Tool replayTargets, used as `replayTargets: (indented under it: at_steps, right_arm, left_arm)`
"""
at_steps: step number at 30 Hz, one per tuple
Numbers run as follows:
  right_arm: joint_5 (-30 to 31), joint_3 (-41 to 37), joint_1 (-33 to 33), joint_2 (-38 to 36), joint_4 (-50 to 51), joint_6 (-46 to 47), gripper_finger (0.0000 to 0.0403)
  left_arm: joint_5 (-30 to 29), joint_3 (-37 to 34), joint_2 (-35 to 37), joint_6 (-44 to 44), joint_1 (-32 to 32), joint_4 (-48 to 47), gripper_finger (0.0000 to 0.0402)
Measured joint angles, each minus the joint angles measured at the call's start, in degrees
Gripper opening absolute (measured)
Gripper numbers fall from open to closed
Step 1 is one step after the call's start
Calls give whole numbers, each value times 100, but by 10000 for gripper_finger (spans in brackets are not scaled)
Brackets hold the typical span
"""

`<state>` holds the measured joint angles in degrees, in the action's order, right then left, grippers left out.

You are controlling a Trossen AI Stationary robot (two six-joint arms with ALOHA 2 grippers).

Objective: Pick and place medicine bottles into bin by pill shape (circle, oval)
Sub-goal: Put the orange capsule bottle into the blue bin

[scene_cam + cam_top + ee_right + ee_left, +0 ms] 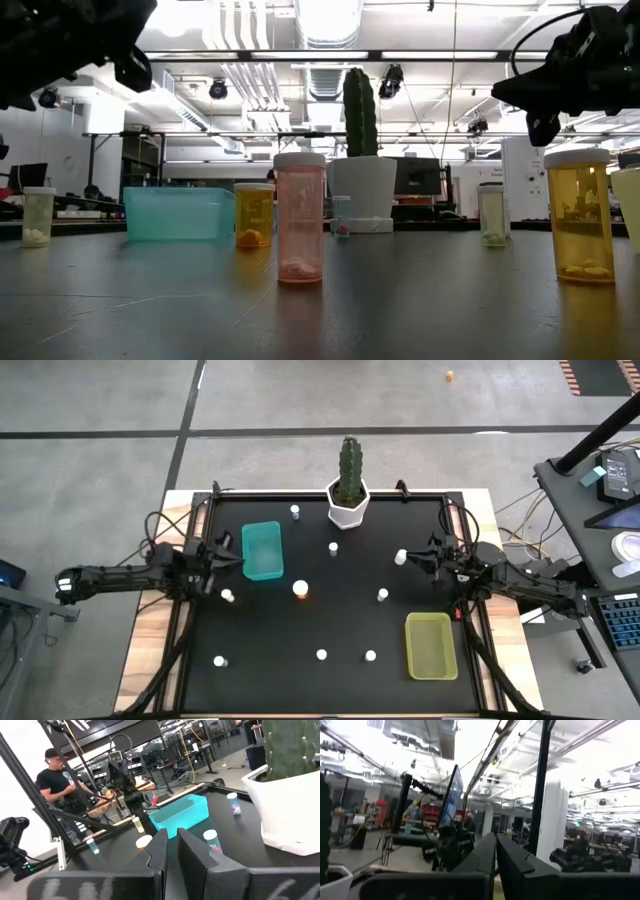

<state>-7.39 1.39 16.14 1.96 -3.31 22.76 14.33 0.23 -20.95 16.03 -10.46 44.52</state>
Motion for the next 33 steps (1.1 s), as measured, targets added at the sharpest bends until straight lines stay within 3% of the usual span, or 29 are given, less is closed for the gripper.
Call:
replayTargets:
  at_steps: [4, 10, 17, 21, 28, 33]
  right_arm:
    - [1, -1, 0, 0, 1, 0, 34]
    - [57, -2, 0, 2, -126, -140, 34]
    - [1216, -2, 1, 9, -463, -1000, 34]
    - [1345, -2, 2, 11, -761, -1332, 34]
    - [1344, -2, 0, 8, -2032, -2061, 34]
    - [1347, -2, 1, 9, -2159, -2403, 34]
  left_arm:
    - [-188, 1, -2, -67, -4, 416, 0]
    - [-1120, 44, -66, -586, -4, 764, 0]
    - [-1269, 293, -623, -579, -4, 742, 0]
    - [-1557, 503, -1099, -154, -4, 738, 0]
    - [-1582, 1220, -2304, 174, -3, 167, 0]
    - [-1406, 2073, -2955, 323, 7, -947, 0]
